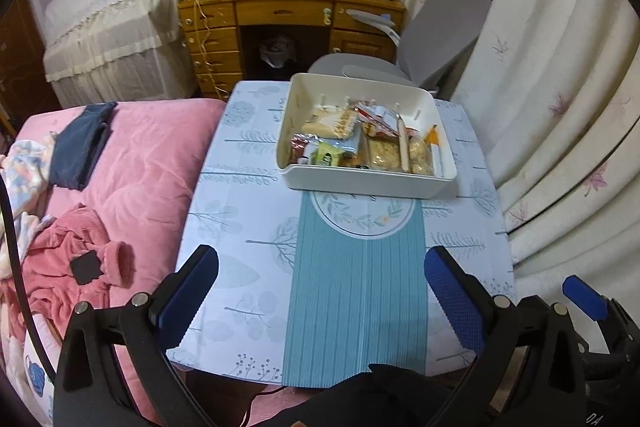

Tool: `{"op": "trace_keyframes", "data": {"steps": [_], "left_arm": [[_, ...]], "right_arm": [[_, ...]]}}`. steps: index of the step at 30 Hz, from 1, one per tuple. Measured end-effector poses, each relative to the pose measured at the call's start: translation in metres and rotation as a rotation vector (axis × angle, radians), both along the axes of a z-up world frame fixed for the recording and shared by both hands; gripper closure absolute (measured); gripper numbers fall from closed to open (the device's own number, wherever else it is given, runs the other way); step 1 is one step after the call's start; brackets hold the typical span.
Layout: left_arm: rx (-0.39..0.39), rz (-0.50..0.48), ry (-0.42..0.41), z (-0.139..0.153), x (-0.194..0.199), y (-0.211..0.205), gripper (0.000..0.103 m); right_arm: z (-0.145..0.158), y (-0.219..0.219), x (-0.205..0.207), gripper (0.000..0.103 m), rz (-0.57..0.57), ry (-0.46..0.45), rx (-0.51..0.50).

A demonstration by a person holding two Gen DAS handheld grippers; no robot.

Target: Organize snacks

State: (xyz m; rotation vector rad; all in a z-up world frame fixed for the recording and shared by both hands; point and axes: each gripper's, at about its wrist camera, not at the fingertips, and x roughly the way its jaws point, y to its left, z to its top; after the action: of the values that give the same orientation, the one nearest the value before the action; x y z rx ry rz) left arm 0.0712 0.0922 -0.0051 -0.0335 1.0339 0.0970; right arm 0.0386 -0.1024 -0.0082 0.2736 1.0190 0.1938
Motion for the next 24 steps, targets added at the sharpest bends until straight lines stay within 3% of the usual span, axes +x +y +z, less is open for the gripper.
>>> {"op": "trace_keyframes", "data": {"steps": [11,24], "left_arm": [[0.060,-0.012,-0.067,0.010,-0.008,-0.015,0.001],[0.058,-0.019,-0.058,0.010,-0.008,-0.019,0.001]], "right_arm": [[-0.005,-0.004,-0.001,0.000,0.007,0.004,0.011],[-0.007,-0.003,-0.001,0.000,0.010,0.024,0.010]]}}
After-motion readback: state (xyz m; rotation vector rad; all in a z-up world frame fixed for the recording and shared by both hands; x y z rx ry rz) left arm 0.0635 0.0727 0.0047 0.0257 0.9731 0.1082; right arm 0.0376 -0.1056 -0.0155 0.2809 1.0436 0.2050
